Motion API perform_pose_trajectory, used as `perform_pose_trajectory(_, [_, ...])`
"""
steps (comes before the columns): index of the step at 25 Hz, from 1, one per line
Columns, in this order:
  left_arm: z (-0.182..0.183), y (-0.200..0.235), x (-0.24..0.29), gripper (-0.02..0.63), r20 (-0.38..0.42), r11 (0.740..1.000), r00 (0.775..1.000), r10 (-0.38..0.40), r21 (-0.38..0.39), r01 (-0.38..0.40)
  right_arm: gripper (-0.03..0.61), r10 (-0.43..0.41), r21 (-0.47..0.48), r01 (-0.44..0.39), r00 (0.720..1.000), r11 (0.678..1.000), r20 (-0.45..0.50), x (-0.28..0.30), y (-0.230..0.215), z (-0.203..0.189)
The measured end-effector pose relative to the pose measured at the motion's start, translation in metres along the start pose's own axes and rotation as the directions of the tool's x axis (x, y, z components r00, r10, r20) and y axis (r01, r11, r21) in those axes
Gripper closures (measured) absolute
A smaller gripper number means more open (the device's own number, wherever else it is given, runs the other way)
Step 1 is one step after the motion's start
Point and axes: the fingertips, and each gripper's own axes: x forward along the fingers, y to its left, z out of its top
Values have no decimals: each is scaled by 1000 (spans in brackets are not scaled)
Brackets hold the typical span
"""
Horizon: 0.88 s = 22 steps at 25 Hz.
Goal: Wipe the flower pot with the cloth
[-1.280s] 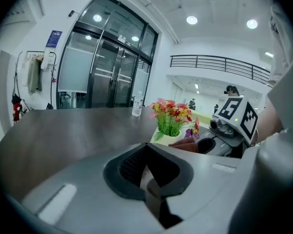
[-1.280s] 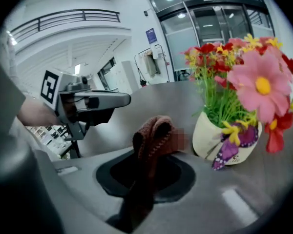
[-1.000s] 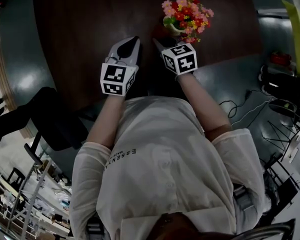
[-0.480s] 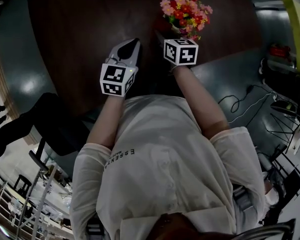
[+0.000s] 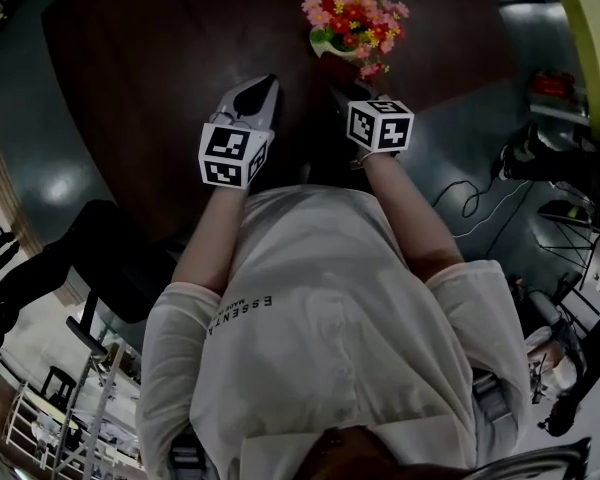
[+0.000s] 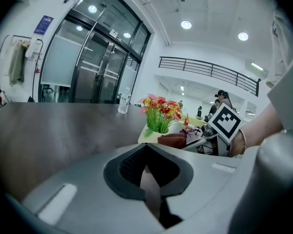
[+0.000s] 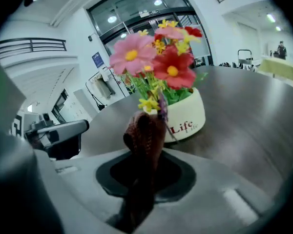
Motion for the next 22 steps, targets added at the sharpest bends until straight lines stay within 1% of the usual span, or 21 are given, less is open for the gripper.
perform_pose_trajectory(4, [1, -2, 2, 598, 2, 1000, 1000, -7, -3, 7, 526, -14, -13, 13, 1000, 1000, -7, -15, -4, -6])
perform_pose_trajectory(6, [2, -4, 4, 598, 2, 1000, 1000, -13, 3, 13, 526, 0, -40, 0, 1000, 999, -13, -20, -2, -5])
perform_pose_trajectory(8, [2, -5, 7, 598, -2, 1000, 1000, -15, 5, 15, 526, 67, -93, -71, 997, 993, -39, -21, 11, -5])
perform_pose_trajectory(10, [2, -6, 9, 598, -5, 1000, 1000, -11, 5, 11, 526, 138, -154, -147, 988, 977, -67, -18, 26, -4])
perform_pose_trajectory(12, [4, -8, 11, 598, -8, 1000, 1000, -4, 12, 4, 526, 160, -170, -169, 985, 971, -65, -17, 27, -2])
perform_pose_trajectory(14, [6, -9, 16, 598, -10, 1000, 1000, 9, 18, -9, 526, 155, -155, -162, 986, 975, -56, -18, 14, 2])
perform_pose_trajectory(17, [10, -10, 27, 598, -2, 1000, 1000, 23, -5, -23, 526, 154, -148, -166, 984, 975, -90, -25, -11, -2])
perform_pose_trajectory(19, [14, -12, 35, 598, 7, 999, 999, 31, -16, -31, 526, 173, -132, -189, 977, 973, -121, -32, -25, -9])
perform_pose_trajectory(22, [16, -18, 50, 598, 17, 999, 999, 38, -3, -38, 526, 205, -122, -225, 966, 967, -156, -45, -45, -15])
